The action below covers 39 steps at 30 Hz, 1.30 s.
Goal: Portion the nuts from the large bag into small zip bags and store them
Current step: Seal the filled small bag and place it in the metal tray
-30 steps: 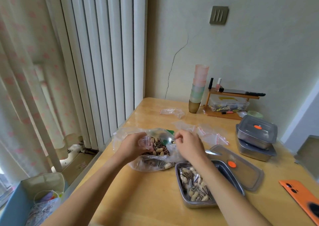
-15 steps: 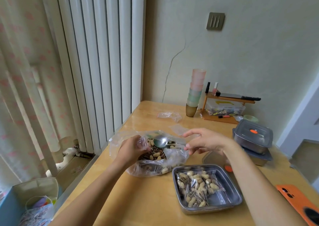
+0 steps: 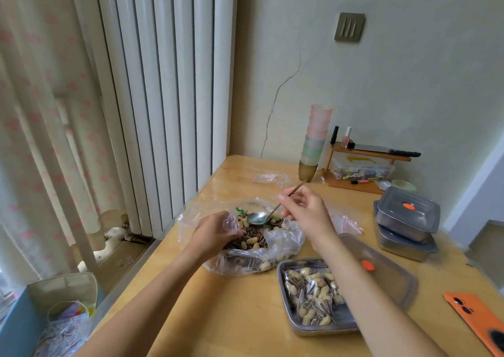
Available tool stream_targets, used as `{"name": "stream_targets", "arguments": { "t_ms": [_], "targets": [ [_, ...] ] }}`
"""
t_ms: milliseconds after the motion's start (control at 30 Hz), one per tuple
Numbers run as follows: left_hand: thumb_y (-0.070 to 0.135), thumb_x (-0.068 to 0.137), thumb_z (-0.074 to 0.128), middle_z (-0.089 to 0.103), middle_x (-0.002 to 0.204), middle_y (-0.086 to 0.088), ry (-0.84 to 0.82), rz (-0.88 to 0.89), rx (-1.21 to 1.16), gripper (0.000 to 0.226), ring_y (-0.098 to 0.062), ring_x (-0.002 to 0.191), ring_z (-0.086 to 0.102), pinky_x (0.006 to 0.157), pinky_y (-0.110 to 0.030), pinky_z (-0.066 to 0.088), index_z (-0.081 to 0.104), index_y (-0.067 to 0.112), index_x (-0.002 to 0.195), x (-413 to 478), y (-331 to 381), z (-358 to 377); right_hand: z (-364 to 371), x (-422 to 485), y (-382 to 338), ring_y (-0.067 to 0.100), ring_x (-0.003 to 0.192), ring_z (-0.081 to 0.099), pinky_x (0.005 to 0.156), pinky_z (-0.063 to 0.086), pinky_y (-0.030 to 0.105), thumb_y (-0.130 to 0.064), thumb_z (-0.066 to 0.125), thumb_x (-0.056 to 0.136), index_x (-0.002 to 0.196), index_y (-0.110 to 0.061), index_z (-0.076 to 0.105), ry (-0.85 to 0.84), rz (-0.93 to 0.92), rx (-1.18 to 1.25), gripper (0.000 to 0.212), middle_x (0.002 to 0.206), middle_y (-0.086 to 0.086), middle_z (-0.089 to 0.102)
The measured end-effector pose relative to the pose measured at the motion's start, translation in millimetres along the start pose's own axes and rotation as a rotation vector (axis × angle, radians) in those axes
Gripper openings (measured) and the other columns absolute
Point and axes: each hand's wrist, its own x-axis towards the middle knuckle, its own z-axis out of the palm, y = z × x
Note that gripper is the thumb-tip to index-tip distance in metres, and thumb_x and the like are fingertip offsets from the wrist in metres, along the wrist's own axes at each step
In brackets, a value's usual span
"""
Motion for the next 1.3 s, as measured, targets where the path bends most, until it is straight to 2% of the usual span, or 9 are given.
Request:
{"name": "stream_targets", "arguments": {
  "t_ms": [200,267,333,467,567,800,1000,1167,1300],
  "targets": [
    [0.045,0.089,0.075,0.056,0.087,0.004,-0.016,0.009,0.13,0.029,-0.01,0.076,0.047,0.058,-0.024,0.031,0.059,0.021,0.09,1.0,0.6,5.7,35.4,0.9,45.2,0.009,0.074,0.063,0.074,0.059,0.029,-0.036,0.045,0.109,0.094,-0.018,0.062,-0.122,-0.214,-0.54,0.029,0.085,-0.003,0.064],
    [0.047,0.093,0.071,0.057,0.091,0.005,0.013,0.016,0.17,0.029,-0.014,0.088,0.049,0.062,-0.027,0.033,0.058,0.021,0.094,0.4,-1.1,6.8,32.4,4.6,51.2,0.01,0.059,0.053,0.062,0.056,0.034,-0.035,0.039,0.11,0.094,-0.015,0.058,-0.18,-0.223,-0.665,0.032,0.075,0.001,0.059],
    [0.041,0.098,0.065,0.058,0.102,0.01,0.05,0.007,0.201,0.024,-0.014,0.099,0.052,0.069,-0.028,0.037,0.058,0.019,0.105,-0.1,-3.9,5.9,25.0,7.2,49.3,0.011,0.051,0.047,0.048,0.045,0.022,-0.029,0.035,0.111,0.097,-0.016,0.054,-0.168,-0.207,-0.725,0.027,0.068,0.001,0.054],
    [0.017,0.1,0.054,0.06,0.125,0.005,0.103,-0.042,0.255,0.016,-0.019,0.109,0.057,0.074,-0.034,0.041,0.053,0.02,0.115,2.1,-9.7,3.5,6.2,13.1,37.3,0.017,0.05,0.052,0.045,0.038,0.021,-0.025,0.033,0.11,0.086,-0.014,0.052,-0.084,-0.186,-0.752,0.032,0.063,0.006,0.056],
    [0.02,0.096,0.06,0.059,0.112,0.007,0.073,0.011,0.3,0.01,-0.017,0.102,0.054,0.072,-0.033,0.041,0.054,0.023,0.104,3.9,-4.4,2.8,-1.8,18.8,32.5,0.021,0.055,0.061,0.057,0.053,0.04,-0.041,0.027,0.112,0.082,-0.014,0.056,-0.089,-0.199,-0.797,0.049,0.066,0.005,0.063],
    [0.03,0.09,0.07,0.063,0.093,0.006,0.083,0.073,0.305,0.014,-0.017,0.091,0.056,0.068,-0.031,0.046,0.058,0.023,0.092,7.1,-1.3,3.8,8.2,10.9,23.0,0.035,0.068,0.069,0.068,0.057,0.051,-0.035,0.026,0.112,0.088,-0.009,0.062,-0.225,-0.243,-0.755,0.05,0.076,0.02,0.069],
    [0.044,0.086,0.072,0.061,0.09,0.011,0.118,-0.013,0.21,0.025,-0.013,0.088,0.058,0.076,-0.035,0.055,0.054,0.026,0.089,5.4,-4.9,-3.3,25.2,4.3,21.1,0.011,0.071,0.067,0.073,0.049,0.024,-0.032,0.032,0.112,0.093,-0.012,0.072,-0.256,-0.145,-0.603,0.048,0.077,0.003,0.074],
    [0.042,0.087,0.073,0.061,0.09,0.008,0.115,-0.033,0.189,0.03,-0.015,0.087,0.057,0.07,-0.033,0.049,0.055,0.019,0.095,1.7,-1.5,-6.5,26.6,9.3,25.1,0.03,0.072,0.07,0.074,0.061,0.049,-0.046,0.039,0.108,0.091,-0.007,0.07,-0.07,-0.081,-0.489,0.053,0.079,0.014,0.072],
    [0.037,0.092,0.066,0.06,0.093,0.005,0.102,-0.129,0.189,0.024,-0.016,0.086,0.059,0.075,-0.035,0.052,0.055,0.017,0.098,1.1,-1.5,-6.4,23.5,11.7,27.1,0.023,0.062,0.071,0.064,0.06,0.047,-0.033,0.041,0.109,0.079,-0.005,0.071,0.086,-0.173,-0.494,0.051,0.066,0.01,0.07]
  ]
}}
